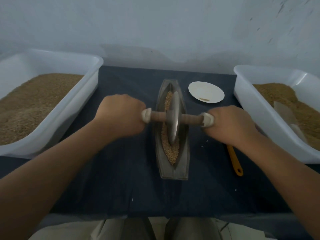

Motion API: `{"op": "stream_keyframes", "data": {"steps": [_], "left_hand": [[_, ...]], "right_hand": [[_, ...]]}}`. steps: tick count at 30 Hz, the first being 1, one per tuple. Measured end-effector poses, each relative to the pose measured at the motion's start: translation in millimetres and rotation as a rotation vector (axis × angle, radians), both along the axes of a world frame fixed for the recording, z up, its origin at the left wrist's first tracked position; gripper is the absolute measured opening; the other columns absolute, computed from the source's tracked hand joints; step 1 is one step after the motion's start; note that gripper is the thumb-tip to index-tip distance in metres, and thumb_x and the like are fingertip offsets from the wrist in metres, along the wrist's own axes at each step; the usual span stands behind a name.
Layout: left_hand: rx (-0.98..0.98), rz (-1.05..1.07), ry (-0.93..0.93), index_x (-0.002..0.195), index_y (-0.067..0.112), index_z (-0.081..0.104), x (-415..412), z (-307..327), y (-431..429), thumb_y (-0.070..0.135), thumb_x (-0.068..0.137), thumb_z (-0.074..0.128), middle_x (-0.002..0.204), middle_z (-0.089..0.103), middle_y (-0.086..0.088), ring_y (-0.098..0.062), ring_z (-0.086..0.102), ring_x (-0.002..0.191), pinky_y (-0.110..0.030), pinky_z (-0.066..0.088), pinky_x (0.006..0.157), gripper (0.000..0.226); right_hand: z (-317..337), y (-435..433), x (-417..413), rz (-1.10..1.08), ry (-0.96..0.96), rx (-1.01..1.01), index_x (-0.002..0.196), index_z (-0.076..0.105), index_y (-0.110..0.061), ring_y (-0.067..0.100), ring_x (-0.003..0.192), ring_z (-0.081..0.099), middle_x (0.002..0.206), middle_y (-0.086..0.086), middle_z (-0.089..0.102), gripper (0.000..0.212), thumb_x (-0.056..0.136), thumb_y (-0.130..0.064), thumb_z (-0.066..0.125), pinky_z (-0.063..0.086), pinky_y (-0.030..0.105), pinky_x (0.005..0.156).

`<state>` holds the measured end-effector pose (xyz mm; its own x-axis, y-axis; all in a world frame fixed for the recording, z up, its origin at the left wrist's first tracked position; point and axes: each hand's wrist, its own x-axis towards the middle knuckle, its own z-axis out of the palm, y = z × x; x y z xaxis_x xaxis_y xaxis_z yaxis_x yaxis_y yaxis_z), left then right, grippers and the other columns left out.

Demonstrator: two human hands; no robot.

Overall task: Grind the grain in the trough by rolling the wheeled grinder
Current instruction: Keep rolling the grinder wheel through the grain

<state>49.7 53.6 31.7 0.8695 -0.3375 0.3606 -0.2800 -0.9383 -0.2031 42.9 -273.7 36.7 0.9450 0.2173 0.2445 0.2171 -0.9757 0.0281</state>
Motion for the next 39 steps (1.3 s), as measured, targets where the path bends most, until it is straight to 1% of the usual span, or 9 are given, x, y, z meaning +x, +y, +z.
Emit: {"op": "stream_keyframes", "data": {"steps": [3,7,10,13,17,21,23,33,39], "left_hand": [[-0.053,0.093,0.098,0.065,0.026,0.057,51.5,15.4,-15.6,0.051,0.083,0.050,0.064,0.056,0.008,-0.020,0.056,0.058,-0.027,0.037,0.055,0.032],[-0.067,0.129,0.079,0.071,0.025,0.062,71.8,21.6,-23.2,0.051,0.080,0.045,0.068,0.056,0.006,-0.022,0.052,0.060,-0.031,0.038,0.058,0.032],[-0.043,0.102,0.059,0.066,0.026,0.055,39.3,11.6,-15.1,0.049,0.085,0.049,0.064,0.053,0.008,-0.018,0.050,0.056,-0.028,0.037,0.055,0.030],[-0.052,0.020,-0.021,0.059,0.029,0.043,-11.6,-4.7,1.4,0.053,0.089,0.051,0.053,0.044,0.011,-0.013,0.043,0.045,-0.023,0.029,0.048,0.039],[-0.073,-0.042,-0.111,0.056,0.030,0.035,-26.0,-8.1,8.9,0.054,0.084,0.051,0.047,0.035,0.013,-0.010,0.034,0.037,-0.018,0.024,0.046,0.041],[-0.044,0.095,0.025,0.063,0.027,0.051,36.3,7.3,-11.8,0.049,0.083,0.052,0.062,0.051,0.009,-0.018,0.049,0.053,-0.027,0.036,0.054,0.030],[-0.049,0.125,0.021,0.067,0.025,0.054,63.1,15.8,-19.9,0.048,0.087,0.052,0.067,0.054,0.005,-0.023,0.051,0.060,-0.031,0.039,0.060,0.031],[0.000,-0.027,-0.066,0.055,0.027,0.043,-22.4,2.0,3.7,0.053,0.085,0.044,0.047,0.040,0.011,-0.011,0.034,0.039,-0.020,0.019,0.047,0.040],[-0.066,0.090,0.138,0.066,0.027,0.054,37.8,8.6,-9.1,0.053,0.087,0.050,0.065,0.053,0.009,-0.017,0.049,0.056,-0.028,0.034,0.054,0.034]], "right_hand": [[-1.7,11.7,41.6,-0.078,-0.102,-0.008,0.068,0.055,-0.024,0.018,0.055,0.055,0.059,-0.007,0.053,0.040,0.091,-0.055,0.046,0.037,0.029,0.051],[11.2,21.9,64.8,-0.096,-0.149,0.020,0.072,0.051,-0.013,0.017,0.048,0.038,0.056,-0.004,0.046,0.022,0.082,-0.026,0.065,0.034,0.027,0.049],[11.5,16.7,40.3,-0.068,-0.002,-0.008,0.069,0.057,-0.022,0.020,0.060,0.054,0.067,-0.003,0.061,0.040,0.091,-0.053,0.044,0.052,0.036,0.060],[14.1,2.6,0.5,0.053,0.030,-0.011,0.060,0.055,-0.031,0.009,0.051,0.054,0.054,-0.011,0.055,0.047,0.072,-0.068,0.028,0.048,0.032,0.049],[12.0,-2.9,-10.8,0.075,0.068,-0.007,0.057,0.055,-0.033,0.004,0.046,0.052,0.049,-0.012,0.053,0.046,0.064,-0.069,0.028,0.034,0.026,0.045],[1.9,11.7,34.6,-0.042,-0.073,0.015,0.069,0.058,-0.027,0.019,0.061,0.058,0.063,-0.007,0.058,0.049,0.093,-0.064,0.037,0.051,0.036,0.060],[1.3,15.3,58.5,-0.099,-0.098,0.059,0.069,0.056,-0.024,0.022,0.064,0.055,0.066,-0.005,0.057,0.047,0.102,-0.055,0.042,0.047,0.035,0.061],[8.2,-3.3,-8.0,0.025,0.060,-0.004,0.058,0.054,-0.035,0.005,0.048,0.052,0.050,-0.012,0.053,0.043,0.065,-0.070,0.029,0.039,0.028,0.046],[8.1,10.5,33.3,-0.006,-0.104,0.003,0.065,0.057,-0.025,0.019,0.052,0.051,0.057,-0.007,0.052,0.043,0.092,-0.058,0.050,0.042,0.031,0.052]]}}
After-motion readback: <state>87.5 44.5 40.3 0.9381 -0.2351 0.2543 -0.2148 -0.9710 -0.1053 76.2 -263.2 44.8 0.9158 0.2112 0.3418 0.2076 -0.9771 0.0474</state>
